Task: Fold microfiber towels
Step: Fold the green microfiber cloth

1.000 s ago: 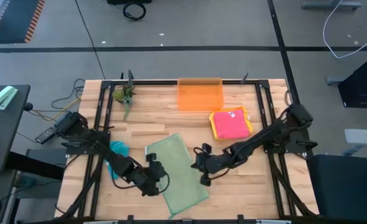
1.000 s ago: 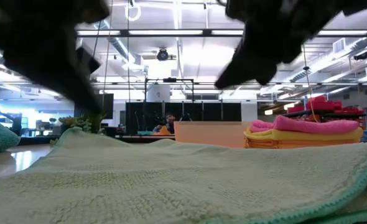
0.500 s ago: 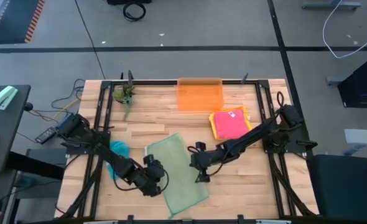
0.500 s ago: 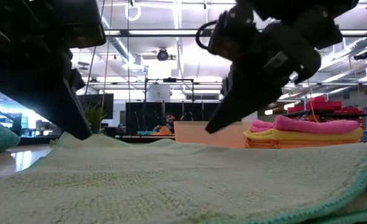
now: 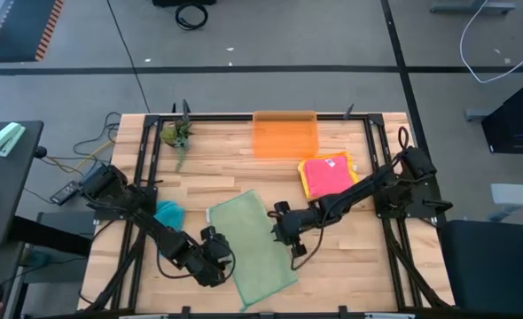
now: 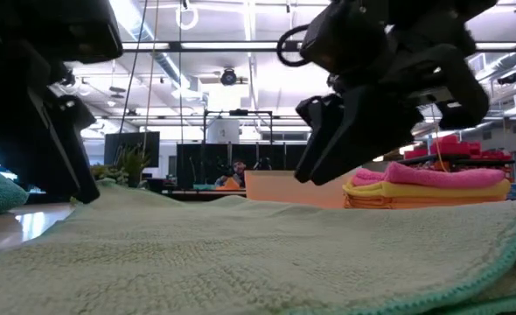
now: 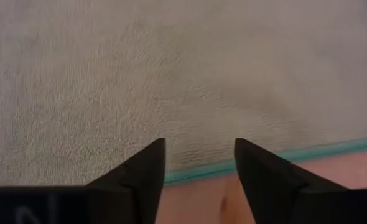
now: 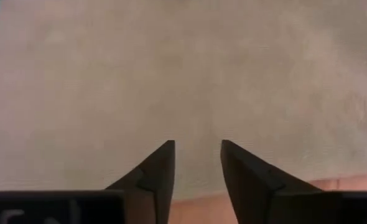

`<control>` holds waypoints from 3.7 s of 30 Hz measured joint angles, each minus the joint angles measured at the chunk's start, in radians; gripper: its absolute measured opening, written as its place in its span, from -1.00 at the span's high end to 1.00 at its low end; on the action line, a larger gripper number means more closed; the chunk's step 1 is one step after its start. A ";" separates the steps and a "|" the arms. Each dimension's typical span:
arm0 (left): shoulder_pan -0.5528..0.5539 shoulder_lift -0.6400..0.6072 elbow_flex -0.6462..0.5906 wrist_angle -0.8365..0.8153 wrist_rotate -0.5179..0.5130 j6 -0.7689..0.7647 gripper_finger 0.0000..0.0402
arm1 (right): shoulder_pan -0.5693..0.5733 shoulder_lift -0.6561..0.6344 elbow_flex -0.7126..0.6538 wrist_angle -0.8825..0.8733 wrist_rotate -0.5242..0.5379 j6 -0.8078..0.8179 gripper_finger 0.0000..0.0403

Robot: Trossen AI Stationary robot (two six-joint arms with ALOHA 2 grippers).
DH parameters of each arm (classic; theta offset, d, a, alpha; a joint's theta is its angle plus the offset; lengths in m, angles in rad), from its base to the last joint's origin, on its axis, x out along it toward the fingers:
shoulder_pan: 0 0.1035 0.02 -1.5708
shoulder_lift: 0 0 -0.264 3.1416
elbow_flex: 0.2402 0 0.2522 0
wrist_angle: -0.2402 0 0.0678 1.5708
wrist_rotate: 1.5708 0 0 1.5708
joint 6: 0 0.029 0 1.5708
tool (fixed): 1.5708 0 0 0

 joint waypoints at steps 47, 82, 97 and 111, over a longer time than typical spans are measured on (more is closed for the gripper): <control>0.011 0.097 0.002 -0.020 0.022 -0.043 0.05 | -0.097 0.097 -0.076 0.102 -0.134 0.011 0.27; 0.006 -0.182 -0.004 -0.079 -0.054 0.152 0.94 | -0.034 -0.287 -0.080 -0.030 -0.070 0.097 0.80; 0.005 -0.101 -0.003 -0.093 -0.023 0.087 0.94 | -0.040 -0.024 -0.079 0.114 -0.088 0.119 0.06; 0.004 -0.102 -0.001 -0.098 -0.024 0.065 0.94 | -0.087 0.127 -0.078 0.272 -0.138 0.042 -0.09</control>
